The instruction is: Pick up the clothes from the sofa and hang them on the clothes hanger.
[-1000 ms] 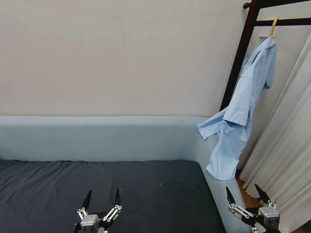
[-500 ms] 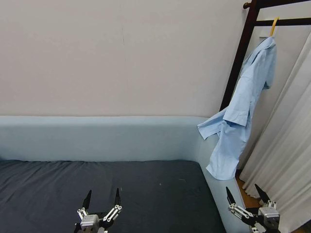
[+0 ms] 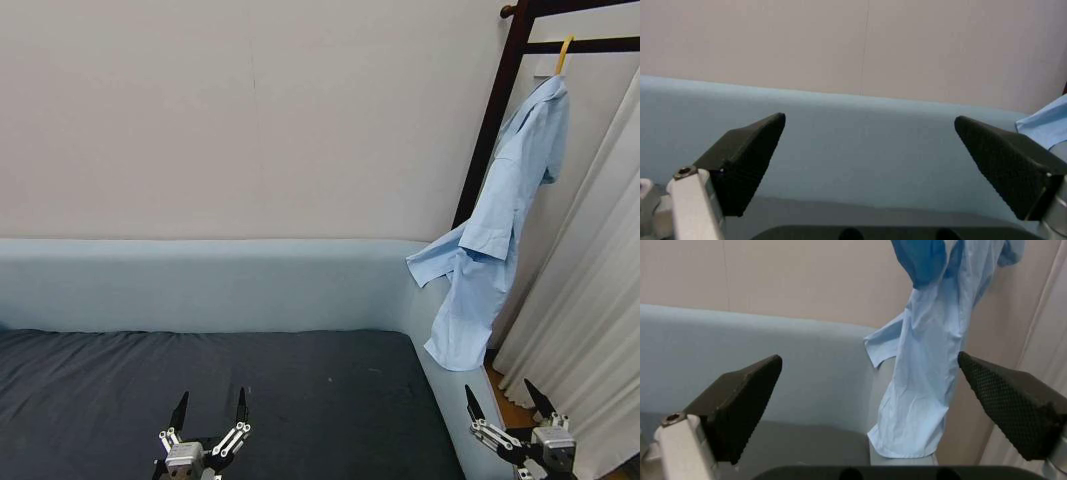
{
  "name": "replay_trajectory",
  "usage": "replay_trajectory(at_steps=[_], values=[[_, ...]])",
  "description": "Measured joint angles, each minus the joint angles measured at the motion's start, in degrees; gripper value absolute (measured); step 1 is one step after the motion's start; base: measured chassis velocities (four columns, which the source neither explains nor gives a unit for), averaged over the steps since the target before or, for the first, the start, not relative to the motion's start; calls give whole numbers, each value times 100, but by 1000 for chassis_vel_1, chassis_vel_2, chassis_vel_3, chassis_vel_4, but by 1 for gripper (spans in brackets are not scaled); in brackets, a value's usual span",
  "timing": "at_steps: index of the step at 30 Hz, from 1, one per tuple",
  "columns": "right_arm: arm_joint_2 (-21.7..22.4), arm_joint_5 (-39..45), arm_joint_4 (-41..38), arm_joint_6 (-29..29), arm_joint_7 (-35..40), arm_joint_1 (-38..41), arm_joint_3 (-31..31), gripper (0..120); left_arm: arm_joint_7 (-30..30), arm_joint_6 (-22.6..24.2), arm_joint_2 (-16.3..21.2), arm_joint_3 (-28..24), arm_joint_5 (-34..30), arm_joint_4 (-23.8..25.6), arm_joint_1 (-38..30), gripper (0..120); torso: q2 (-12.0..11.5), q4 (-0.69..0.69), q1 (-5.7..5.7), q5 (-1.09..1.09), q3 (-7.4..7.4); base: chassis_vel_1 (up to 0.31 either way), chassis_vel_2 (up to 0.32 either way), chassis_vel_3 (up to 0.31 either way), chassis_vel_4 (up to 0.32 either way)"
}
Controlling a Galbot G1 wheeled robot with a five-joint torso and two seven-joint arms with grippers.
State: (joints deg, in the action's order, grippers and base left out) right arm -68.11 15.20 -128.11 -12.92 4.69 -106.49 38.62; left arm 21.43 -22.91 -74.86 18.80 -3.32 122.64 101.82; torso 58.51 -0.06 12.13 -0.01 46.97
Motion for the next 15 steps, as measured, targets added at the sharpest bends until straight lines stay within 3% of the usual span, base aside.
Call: replay_trajectory(at_steps=[15], values=[[0, 0, 0, 0, 0, 0, 0, 100, 0, 0, 0, 0, 0, 0, 0, 100, 0, 0, 0, 0, 0, 0, 0, 0, 0]])
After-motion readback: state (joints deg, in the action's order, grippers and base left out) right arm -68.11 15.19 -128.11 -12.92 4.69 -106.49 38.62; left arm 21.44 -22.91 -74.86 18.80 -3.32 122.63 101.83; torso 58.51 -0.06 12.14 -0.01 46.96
